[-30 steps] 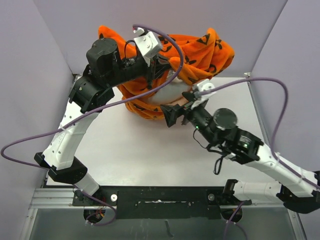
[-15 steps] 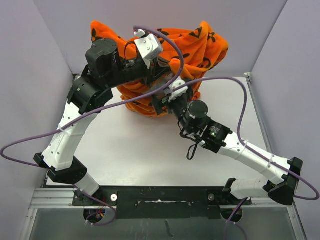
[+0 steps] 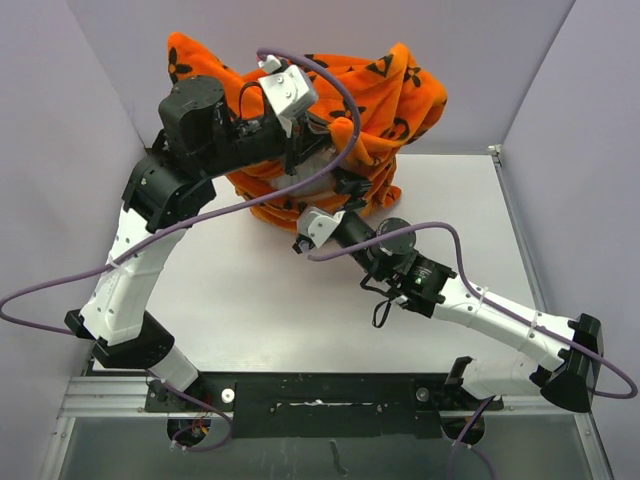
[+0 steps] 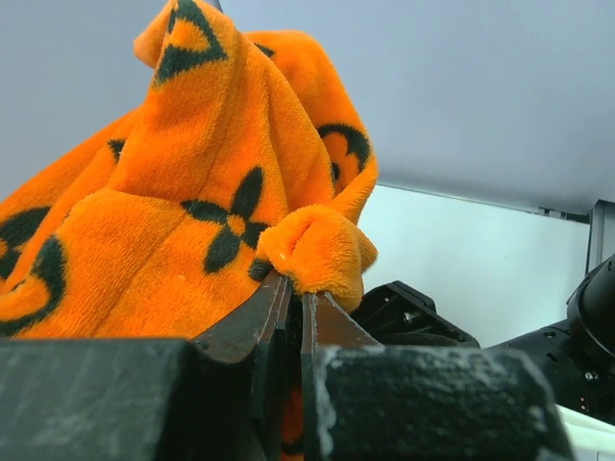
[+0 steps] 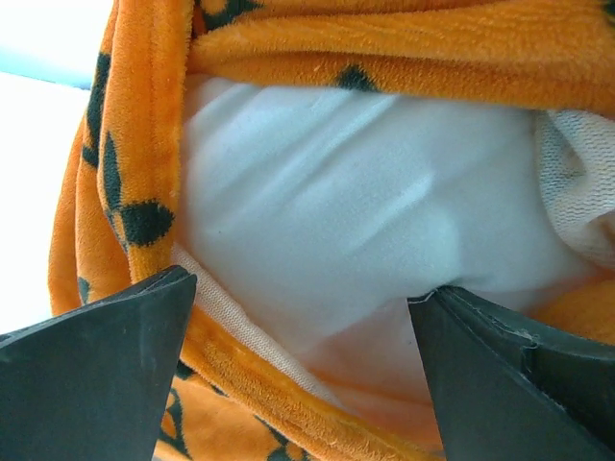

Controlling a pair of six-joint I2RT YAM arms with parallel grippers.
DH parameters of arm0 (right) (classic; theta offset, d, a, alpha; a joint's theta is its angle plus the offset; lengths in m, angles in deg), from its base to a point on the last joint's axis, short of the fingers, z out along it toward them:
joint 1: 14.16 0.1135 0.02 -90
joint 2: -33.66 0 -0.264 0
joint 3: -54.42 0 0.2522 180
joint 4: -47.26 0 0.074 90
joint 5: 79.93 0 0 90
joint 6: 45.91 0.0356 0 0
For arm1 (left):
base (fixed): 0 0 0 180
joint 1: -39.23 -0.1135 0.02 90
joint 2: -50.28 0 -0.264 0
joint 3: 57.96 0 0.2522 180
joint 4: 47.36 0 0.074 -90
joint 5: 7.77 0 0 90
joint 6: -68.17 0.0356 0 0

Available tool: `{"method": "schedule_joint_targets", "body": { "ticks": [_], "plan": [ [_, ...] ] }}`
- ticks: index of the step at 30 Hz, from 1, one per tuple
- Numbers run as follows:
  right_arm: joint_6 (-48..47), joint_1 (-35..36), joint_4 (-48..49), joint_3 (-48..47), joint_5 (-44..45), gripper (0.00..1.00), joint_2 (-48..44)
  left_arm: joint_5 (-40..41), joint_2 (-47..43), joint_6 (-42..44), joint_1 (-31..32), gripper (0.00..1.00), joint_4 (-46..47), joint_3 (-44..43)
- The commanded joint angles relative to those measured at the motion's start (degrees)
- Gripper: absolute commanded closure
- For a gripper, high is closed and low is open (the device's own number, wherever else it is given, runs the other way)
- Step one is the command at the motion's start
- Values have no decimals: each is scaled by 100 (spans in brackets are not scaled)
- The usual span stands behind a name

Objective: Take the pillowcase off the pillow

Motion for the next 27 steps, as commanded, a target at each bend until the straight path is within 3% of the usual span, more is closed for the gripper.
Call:
{"method": "schedule_joint_targets", "body": {
  "ticks": [1, 6, 14, 23, 27],
  "plan": [
    [-799, 161, 1414, -24, -516, 2, -110, -52, 26, -258, -44, 100, 173, -663],
    [-957, 265, 1861, -243, -601, 2, 169, -185, 249, -420, -49, 100, -178, -1207],
    [-411, 97, 2199, -650, -708, 2, 610, -315, 326, -592, -136, 100, -361, -1402],
    [0, -811, 2264, -1247, -601, 1, 1348, -703, 486, -998, -252, 100, -666, -1815],
    [-188, -961, 1923, -1486, -759, 22, 1609, -726, 448, -1050, -275, 100, -653, -1769]
  ]
}}
